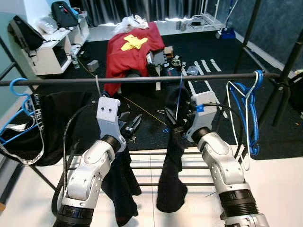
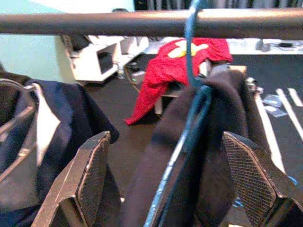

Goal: Hang hanger

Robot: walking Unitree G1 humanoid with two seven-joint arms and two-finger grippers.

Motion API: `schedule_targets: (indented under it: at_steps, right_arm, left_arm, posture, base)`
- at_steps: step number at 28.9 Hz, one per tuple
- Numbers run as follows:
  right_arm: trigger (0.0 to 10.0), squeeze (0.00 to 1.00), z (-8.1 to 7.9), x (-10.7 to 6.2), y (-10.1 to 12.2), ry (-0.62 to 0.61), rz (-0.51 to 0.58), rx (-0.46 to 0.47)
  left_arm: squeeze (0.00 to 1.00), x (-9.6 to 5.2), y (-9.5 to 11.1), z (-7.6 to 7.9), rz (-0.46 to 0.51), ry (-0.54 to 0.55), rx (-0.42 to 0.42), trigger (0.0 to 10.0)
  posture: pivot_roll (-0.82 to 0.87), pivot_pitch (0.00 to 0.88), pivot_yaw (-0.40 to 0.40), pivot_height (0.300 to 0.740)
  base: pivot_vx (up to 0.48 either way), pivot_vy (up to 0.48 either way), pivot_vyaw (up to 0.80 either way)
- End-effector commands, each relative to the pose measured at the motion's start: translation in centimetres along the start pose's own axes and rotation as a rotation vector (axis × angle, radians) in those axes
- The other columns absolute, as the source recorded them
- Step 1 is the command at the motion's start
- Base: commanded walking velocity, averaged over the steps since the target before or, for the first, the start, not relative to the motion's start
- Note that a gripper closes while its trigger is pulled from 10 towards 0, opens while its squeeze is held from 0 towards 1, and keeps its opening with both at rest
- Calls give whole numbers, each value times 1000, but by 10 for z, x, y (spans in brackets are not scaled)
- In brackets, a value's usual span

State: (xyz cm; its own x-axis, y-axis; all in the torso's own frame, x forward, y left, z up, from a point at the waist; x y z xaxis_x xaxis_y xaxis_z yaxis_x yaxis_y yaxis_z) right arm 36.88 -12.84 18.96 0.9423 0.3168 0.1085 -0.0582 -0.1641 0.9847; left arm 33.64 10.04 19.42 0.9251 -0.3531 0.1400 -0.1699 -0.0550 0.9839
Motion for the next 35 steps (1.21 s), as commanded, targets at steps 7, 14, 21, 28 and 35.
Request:
schedule_targets:
  at_steps: [7, 14, 21, 28, 35]
  right_arm:
    - [10000, 0, 10, 3, -1, -57, -44, -58]
    - [10000, 0, 22, 15, -2, -80, -119, -122]
    - [10000, 0, 28, 36, 8, -61, -182, -93]
    - [824, 0, 27, 45, 16, -34, -202, -78]
    - [0, 0, 25, 46, 15, 15, -256, -69]
  left_arm:
    - [0, 2, -5, 0, -24, -9, 9, 10000]
    - [0, 1, -5, -2, -34, -16, 21, 10000]
    - [0, 0, -5, -5, -41, -16, 29, 10000]
    - [0, 0, -5, -7, -42, -14, 34, 10000]
    - [0, 1, -4, -7, -41, -11, 37, 10000]
  posture:
    - [-4, 64, 97, 740]
    - [10, 72, 99, 740]
    - [13, 77, 95, 740]
    - [14, 78, 93, 740]
    - [14, 79, 88, 740]
  base:
    - [0, 0, 0]
    - [0, 0, 0]
    - [0, 0, 0]
    - [0, 0, 0]
    - [0, 0, 0]
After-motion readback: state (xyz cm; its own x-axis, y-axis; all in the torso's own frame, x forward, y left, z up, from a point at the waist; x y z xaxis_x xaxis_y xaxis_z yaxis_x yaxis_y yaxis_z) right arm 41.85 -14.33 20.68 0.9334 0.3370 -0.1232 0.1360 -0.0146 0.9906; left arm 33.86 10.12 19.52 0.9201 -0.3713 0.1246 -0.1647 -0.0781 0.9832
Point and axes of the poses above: a point about 5 cm out from each wrist's last joint towards the gripper, its own x axis pointing out of the wrist towards the gripper, its own y axis along the axis of the wrist's last joint, z = x × y, the point moved 3 cm from there along x, pointing out of the wrist towards the gripper, and after that the axes turned 11 degrees about x, right-handed, at the moved point
